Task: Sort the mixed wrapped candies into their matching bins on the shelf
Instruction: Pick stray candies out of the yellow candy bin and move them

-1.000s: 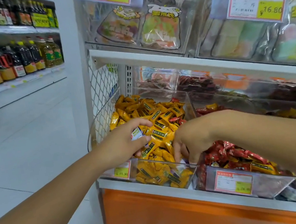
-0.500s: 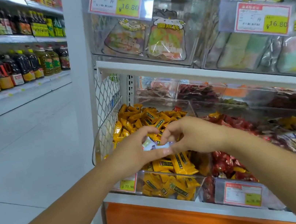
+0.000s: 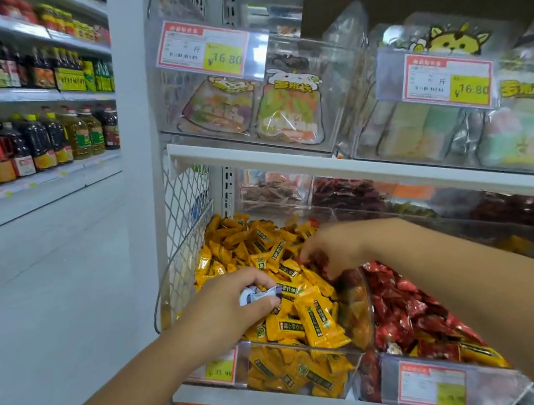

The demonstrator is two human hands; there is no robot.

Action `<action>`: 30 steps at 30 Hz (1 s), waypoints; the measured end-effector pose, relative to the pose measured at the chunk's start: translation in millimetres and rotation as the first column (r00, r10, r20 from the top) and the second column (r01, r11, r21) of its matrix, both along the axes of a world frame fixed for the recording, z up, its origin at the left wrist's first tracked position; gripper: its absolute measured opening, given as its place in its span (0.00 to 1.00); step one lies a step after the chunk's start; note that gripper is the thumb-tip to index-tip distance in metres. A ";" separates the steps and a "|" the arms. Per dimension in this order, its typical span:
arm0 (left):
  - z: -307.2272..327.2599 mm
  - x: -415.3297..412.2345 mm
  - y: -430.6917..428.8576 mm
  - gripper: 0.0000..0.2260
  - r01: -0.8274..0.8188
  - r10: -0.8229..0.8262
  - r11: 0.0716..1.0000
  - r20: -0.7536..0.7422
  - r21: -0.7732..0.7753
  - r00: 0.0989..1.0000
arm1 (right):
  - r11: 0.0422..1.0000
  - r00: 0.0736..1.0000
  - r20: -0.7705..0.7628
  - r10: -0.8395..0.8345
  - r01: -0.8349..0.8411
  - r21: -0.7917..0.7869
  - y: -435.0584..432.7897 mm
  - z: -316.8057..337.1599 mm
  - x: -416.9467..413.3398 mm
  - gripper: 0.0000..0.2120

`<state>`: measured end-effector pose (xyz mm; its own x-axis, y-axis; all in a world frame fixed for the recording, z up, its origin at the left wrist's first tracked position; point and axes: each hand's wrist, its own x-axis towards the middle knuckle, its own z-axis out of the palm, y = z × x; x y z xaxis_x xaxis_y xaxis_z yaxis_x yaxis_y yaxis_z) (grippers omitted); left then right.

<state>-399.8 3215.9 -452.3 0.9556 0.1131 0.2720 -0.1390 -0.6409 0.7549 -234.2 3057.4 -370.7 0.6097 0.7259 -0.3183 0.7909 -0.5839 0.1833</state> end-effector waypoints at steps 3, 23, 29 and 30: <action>-1.2 1.2 1.1 0.03 0.011 -0.011 1.000 0.001 -0.025 1.000 | 0.998 1.000 0.013 -0.010 0.011 -0.054 5.7 -4.5 2.4 0.34; 0.1 2.8 2.6 0.02 -0.016 0.015 0.998 -0.019 -0.053 1.000 | 0.858 0.979 -0.196 -0.052 0.144 0.493 -12.9 -1.9 -4.1 0.13; -0.2 3.5 1.1 0.03 -0.018 0.017 1.000 -0.024 -0.017 1.000 | 0.608 0.954 -0.289 -0.084 0.279 0.743 -54.2 7.9 -7.4 0.11; -0.5 3.6 1.2 0.02 -0.016 0.016 1.000 -0.024 -0.015 1.000 | 0.565 0.954 -0.283 -0.104 0.291 0.773 -60.8 7.3 -4.3 0.11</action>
<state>-396.2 3217.0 -452.8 0.9597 0.1326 0.2476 -0.1108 -0.6313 0.7676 -238.5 2996.6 -363.4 0.7671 0.6071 0.2075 0.5990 -0.5619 -0.5705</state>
